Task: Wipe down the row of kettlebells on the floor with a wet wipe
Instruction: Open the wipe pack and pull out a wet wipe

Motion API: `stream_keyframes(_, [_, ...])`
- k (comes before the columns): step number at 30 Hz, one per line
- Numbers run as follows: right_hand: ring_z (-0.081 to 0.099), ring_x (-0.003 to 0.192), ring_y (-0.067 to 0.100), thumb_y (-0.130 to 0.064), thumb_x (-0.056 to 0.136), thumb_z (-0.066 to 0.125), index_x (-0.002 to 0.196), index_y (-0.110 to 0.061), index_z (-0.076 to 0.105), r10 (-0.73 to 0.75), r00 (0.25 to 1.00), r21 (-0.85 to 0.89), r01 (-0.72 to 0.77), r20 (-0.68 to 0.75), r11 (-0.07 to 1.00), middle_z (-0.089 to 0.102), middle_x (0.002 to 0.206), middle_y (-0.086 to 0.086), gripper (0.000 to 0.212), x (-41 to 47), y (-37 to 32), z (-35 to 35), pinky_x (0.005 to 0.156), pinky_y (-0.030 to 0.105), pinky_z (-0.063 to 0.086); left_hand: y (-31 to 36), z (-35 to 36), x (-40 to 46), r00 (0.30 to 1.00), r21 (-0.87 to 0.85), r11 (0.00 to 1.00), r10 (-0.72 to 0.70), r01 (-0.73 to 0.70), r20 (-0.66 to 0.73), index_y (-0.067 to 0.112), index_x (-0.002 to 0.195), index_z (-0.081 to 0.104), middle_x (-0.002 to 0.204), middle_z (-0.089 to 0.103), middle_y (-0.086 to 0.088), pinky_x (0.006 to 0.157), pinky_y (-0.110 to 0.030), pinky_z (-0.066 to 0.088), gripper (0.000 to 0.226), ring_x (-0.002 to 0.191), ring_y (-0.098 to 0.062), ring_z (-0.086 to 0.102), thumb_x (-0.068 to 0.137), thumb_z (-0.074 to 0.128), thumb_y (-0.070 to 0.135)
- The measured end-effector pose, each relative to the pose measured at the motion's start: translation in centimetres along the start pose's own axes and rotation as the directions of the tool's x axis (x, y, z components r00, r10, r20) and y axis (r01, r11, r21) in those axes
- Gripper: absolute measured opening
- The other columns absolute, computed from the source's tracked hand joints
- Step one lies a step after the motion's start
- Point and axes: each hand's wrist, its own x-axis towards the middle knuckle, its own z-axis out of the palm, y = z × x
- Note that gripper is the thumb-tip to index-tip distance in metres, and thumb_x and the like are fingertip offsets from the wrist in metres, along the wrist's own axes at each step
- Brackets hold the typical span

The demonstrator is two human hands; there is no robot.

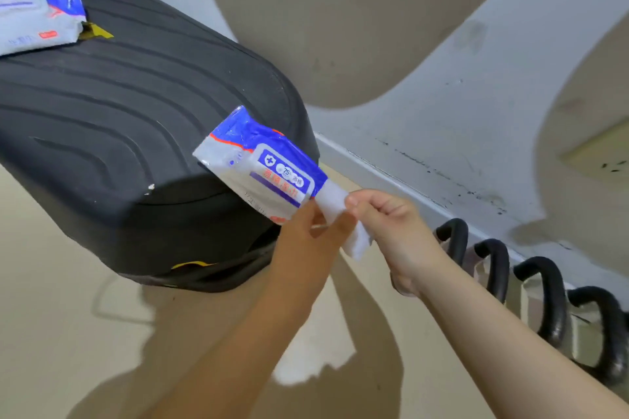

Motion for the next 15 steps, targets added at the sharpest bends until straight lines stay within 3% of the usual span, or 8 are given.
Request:
stream_keyframes(2, [0.058,0.059,0.016,-0.016,0.094,0.052,0.081,-0.012,0.063,0.034,0.999,-0.001,-0.034,-0.024,0.999,0.062,0.079,0.020,0.017,-0.8,0.2,-1.2,0.053,0.021,0.043,0.1,1.3,-0.4,0.995,-0.088,0.992,-0.096,0.094,-0.020,0.016,0.075,0.061,0.067,0.065,0.009,0.077,-0.030,0.054,0.013,0.076,-0.012,0.061,0.084,0.062,0.025])
stream_keyframes(4, [0.046,0.037,0.003,-0.013,0.096,0.047,0.091,-0.013,0.055,0.060,0.995,0.018,-0.059,-0.077,0.998,0.052,0.073,0.014,0.009,-1.8,0.2,-2.4,0.036,0.013,0.034,-0.3,2.1,-0.7,0.991,-0.135,0.982,-0.133,0.130,-0.019,0.019,0.071,0.059,0.066,0.063,0.009,0.077,-0.028,0.051,0.015,0.075,-0.014,0.059,0.086,0.061,0.017])
stream_keyframes(6, [0.035,0.029,0.000,-0.010,0.097,0.045,0.097,-0.014,0.048,0.037,0.994,-0.001,-0.037,-0.100,0.999,0.043,0.070,0.011,0.005,-2.8,0.5,-3.3,0.029,0.007,0.024,-0.7,2.7,-1.2,0.989,-0.151,0.977,-0.148,0.151,0.029,0.018,0.074,0.059,0.075,0.065,0.004,0.079,-0.029,0.048,0.014,0.078,-0.016,0.059,0.087,0.059,0.016])
stream_keyframes(8, [0.035,0.033,0.000,-0.007,0.096,0.044,0.088,-0.016,0.048,-0.040,0.992,-0.085,0.030,-0.117,0.996,0.043,0.072,0.008,0.013,-3.2,1.4,-3.8,0.030,0.006,0.023,-1.0,3.3,-1.6,0.989,-0.143,0.980,-0.129,0.139,0.076,0.017,0.075,0.061,0.079,0.065,0.003,0.077,-0.027,0.048,0.014,0.077,-0.015,0.059,0.089,0.057,0.016])
stream_keyframes(12, [0.037,0.030,0.001,-0.005,0.094,0.045,0.085,-0.010,0.058,-0.050,0.990,-0.150,0.030,-0.132,0.988,0.052,0.062,0.003,0.017,-3.9,3.1,-4.3,0.032,0.006,0.023,-1.7,4.4,-2.1,0.991,-0.048,0.991,-0.119,0.121,0.057,0.018,0.070,0.059,0.068,0.054,0.006,0.051,-0.010,0.038,0.020,0.054,-0.004,0.049,0.089,0.055,0.016])
stream_keyframes(15, [0.051,0.037,-0.001,-0.003,0.094,0.047,0.086,0.000,0.058,-0.036,0.997,-0.026,0.034,-0.069,0.999,0.057,0.060,0.008,0.015,-4.3,3.6,-4.4,0.040,0.004,0.035,-2.1,4.9,-2.4,0.993,-0.027,0.994,-0.106,0.107,0.044,0.018,0.072,0.061,0.075,0.059,-0.002,0.064,-0.020,0.043,0.016,0.067,-0.013,0.054,0.087,0.058,0.015])
